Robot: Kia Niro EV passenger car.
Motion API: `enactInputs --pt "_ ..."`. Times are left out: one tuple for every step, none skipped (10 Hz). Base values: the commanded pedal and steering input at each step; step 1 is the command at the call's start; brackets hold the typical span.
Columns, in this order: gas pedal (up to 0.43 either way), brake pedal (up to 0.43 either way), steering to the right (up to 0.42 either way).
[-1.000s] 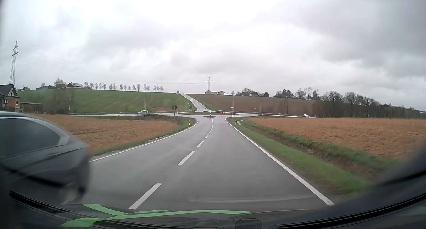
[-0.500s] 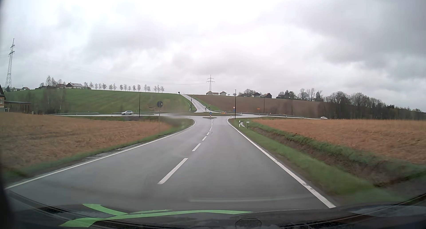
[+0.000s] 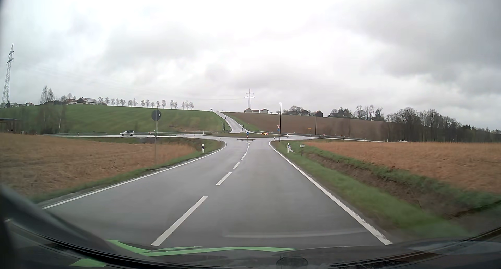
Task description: Follow the waypoints while adhering to traffic rules and regulations
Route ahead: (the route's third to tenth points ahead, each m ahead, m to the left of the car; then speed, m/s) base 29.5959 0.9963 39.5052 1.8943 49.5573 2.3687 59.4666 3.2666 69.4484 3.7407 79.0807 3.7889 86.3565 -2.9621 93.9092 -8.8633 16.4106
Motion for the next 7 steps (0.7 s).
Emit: enactInputs --pt "0.000 0.189 -0.005" --pt "0.000 0.226 -0.004" --pt "0.000 0.250 -0.004" --pt "0.000 0.256 -0.005" --pt "0.000 0.256 -0.005" --pt "0.000 0.256 -0.005" --pt "0.000 0.262 -0.005"
